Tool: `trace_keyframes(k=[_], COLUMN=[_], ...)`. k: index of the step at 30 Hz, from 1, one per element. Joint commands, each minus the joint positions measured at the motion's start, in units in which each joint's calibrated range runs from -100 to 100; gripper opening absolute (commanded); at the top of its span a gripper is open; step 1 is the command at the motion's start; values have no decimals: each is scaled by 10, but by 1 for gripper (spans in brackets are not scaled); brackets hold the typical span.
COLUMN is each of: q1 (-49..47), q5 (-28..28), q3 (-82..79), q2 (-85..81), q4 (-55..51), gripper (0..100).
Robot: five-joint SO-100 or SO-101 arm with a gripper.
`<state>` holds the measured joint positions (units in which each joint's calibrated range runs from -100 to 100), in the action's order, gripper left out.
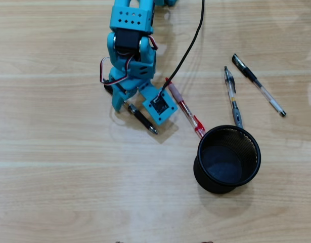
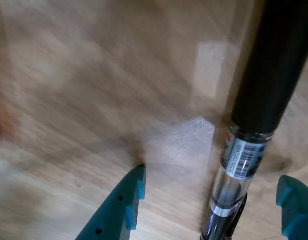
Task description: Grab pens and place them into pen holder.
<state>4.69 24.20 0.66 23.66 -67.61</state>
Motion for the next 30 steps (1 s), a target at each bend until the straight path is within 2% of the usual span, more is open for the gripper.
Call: trace_keyframes(k=[1, 5, 7, 10, 12, 15, 20, 22, 24, 30], q1=[14, 21, 26, 35, 42, 47, 24, -11, -49, -190], q5=[-6, -4, -2, -2, -2, -2, 0, 27, 75, 220], q3=[26, 23, 22, 24, 26, 40, 108, 155, 167, 79], q2=[14, 34, 36, 40, 36, 9, -160, -233, -282, -281], q4=[5, 4, 3, 4, 3, 0, 7, 61, 166, 502], gripper=[29, 26, 19, 1, 3, 2, 2, 2, 2, 2])
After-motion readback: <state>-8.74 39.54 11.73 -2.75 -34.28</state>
